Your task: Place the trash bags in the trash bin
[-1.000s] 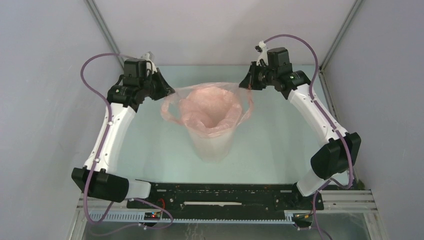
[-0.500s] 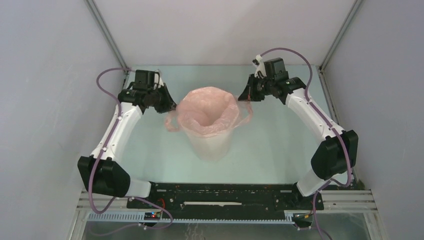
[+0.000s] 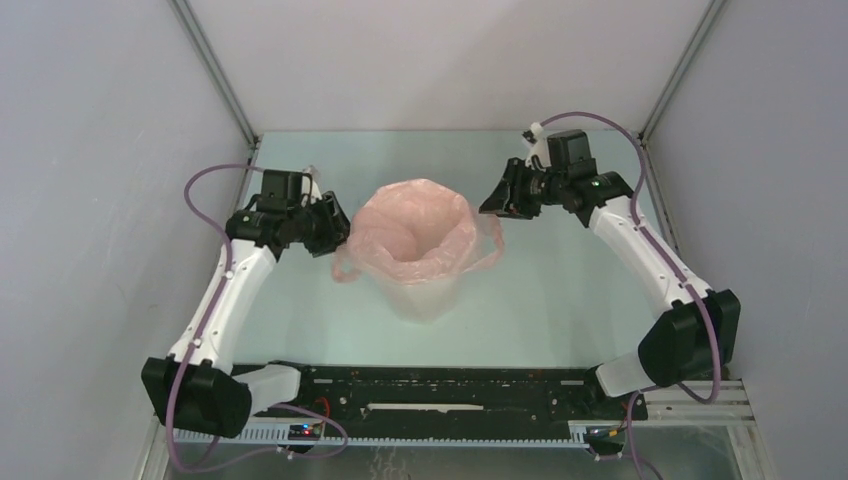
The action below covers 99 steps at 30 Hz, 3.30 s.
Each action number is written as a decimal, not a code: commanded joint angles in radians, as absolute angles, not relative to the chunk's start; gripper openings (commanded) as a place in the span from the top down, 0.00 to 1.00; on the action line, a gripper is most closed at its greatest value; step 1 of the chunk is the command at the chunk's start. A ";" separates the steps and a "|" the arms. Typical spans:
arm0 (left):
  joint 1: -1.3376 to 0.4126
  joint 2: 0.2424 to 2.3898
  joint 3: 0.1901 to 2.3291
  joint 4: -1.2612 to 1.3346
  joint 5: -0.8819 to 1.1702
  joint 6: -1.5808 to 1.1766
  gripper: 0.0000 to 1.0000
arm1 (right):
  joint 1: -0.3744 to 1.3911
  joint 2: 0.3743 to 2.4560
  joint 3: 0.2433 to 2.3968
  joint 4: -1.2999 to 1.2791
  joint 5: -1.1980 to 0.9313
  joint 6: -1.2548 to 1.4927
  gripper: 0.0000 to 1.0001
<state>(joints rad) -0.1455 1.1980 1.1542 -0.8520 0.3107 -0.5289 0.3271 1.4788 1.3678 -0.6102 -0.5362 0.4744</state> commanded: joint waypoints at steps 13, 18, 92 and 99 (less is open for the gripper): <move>-0.134 0.797 1.113 -1.030 0.150 -0.671 0.00 | 0.308 1.107 1.252 -0.750 -0.599 0.599 0.14; -0.133 0.713 1.049 -1.012 0.136 -0.757 0.00 | 0.401 1.054 1.155 -0.689 -0.540 0.655 0.16; -0.458 1.128 0.669 -0.331 0.352 -0.969 0.88 | 0.360 1.117 0.882 -0.585 -0.464 0.510 0.66; -0.514 1.156 0.662 -0.346 0.339 -0.960 0.87 | 0.224 1.005 1.043 -0.888 -0.347 0.345 0.36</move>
